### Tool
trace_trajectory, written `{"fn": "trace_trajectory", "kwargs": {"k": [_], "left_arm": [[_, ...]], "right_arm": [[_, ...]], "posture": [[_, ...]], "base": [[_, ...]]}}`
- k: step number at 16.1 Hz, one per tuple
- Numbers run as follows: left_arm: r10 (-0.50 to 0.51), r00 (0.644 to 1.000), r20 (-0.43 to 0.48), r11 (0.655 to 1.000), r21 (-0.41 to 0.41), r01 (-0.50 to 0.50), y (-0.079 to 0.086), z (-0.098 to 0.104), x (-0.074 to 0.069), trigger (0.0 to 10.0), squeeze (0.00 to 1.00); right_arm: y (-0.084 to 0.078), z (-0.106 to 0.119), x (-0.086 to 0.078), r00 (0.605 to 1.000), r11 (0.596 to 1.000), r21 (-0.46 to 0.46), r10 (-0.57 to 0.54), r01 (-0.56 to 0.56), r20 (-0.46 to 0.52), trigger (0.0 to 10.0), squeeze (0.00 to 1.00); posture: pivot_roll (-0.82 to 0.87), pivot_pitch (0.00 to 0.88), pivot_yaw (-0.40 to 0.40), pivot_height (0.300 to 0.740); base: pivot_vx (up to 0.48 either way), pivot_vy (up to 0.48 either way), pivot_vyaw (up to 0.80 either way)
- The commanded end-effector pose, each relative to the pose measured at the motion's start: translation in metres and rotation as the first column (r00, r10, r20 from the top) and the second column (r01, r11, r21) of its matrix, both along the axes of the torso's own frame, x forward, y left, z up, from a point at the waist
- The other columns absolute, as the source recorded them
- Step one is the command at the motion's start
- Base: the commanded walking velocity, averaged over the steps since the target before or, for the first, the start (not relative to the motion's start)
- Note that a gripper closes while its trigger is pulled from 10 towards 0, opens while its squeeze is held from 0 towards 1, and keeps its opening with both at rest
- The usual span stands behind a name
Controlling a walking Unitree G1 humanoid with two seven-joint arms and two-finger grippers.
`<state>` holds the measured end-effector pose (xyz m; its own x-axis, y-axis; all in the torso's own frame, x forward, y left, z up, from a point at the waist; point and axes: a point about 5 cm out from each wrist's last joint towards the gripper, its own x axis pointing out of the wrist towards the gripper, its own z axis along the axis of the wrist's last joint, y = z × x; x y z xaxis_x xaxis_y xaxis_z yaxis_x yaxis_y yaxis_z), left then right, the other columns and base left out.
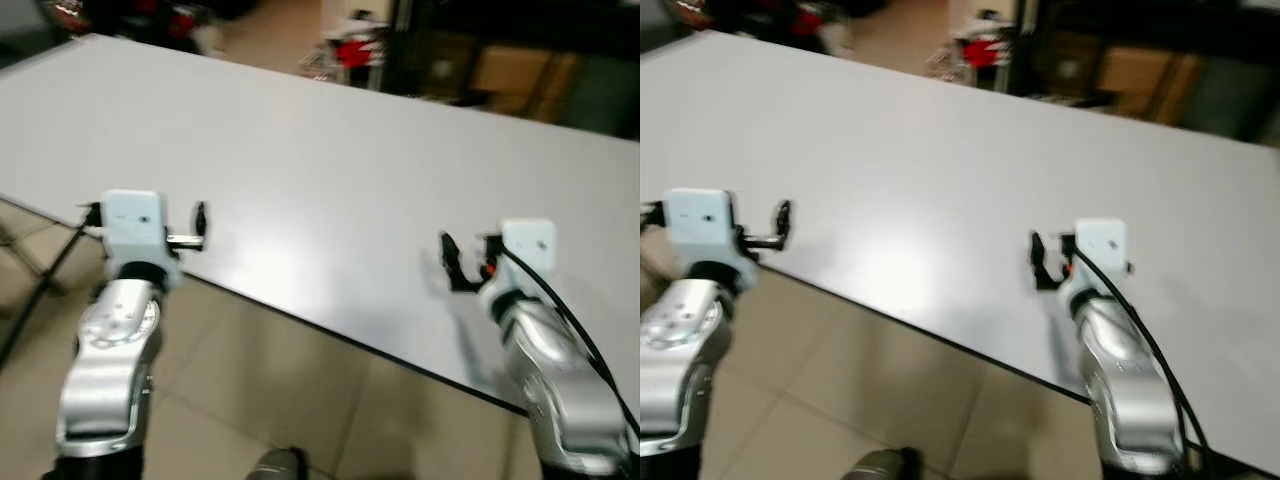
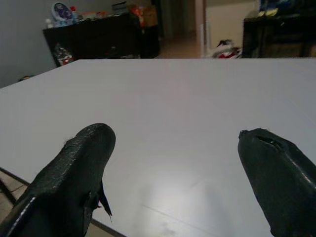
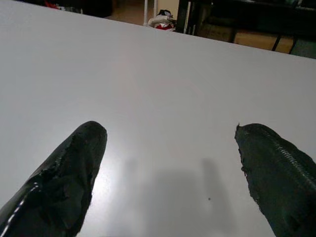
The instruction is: Setting the table
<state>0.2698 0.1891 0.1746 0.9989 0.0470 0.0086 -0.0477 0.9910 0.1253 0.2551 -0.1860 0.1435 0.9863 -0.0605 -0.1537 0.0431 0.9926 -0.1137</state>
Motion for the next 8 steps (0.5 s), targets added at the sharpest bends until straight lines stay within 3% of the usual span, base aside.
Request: {"fn": "trace_trajectory", "kwargs": {"k": [1,2,3,5,8], "left_arm": [[-0.032,0.999,-0.017,0.999,-0.014,0.032,-0.006,-0.006,0.002,10.0,1.0],[-0.088,0.994,-0.064,0.996,0.005,0.088,-0.015,-0.016,0.0,10.0,1.0],[-0.09,0.993,-0.081,0.996,0.008,0.09,-0.014,-0.02,-0.001,10.0,0.0],[-0.039,0.995,-0.087,0.998,0.046,0.043,-0.003,-0.023,-0.002,10.0,0.0],[-0.041,0.996,-0.082,0.994,0.095,0.049,0.0,-0.021,-0.008,10.0,0.0]], "right_arm": [[-0.006,0.011,-0.005,0.998,0.999,-0.036,-0.031,0.033,0.056,10.0,1.0],[-0.011,0.005,-0.012,0.999,0.999,-0.025,-0.042,0.042,0.019,10.0,1.0],[-0.011,0.005,-0.011,0.999,0.999,-0.021,-0.045,0.045,0.014,10.0,1.0],[0.001,0.009,0.0,1.0,1.0,0.019,0.002,-0.002,0.024,10.0,1.0],[0.015,0.009,0.008,0.998,0.997,0.069,0.044,-0.047,0.039,10.0,1.0]], "posture": [[0.03,0.0,0.06,0.74],[0.04,0.0,0.053,0.74],[0.04,0.0,0.054,0.74],[0.06,0.0,0.039,0.74],[0.11,0.0,-0.005,0.74]], "base": [[0.0,0.0,0.8],[0.0,0.0,0.8],[0.0,0.0,0.8],[0.0,0.0,0.8],[0.0,0.0,0.8]]}}
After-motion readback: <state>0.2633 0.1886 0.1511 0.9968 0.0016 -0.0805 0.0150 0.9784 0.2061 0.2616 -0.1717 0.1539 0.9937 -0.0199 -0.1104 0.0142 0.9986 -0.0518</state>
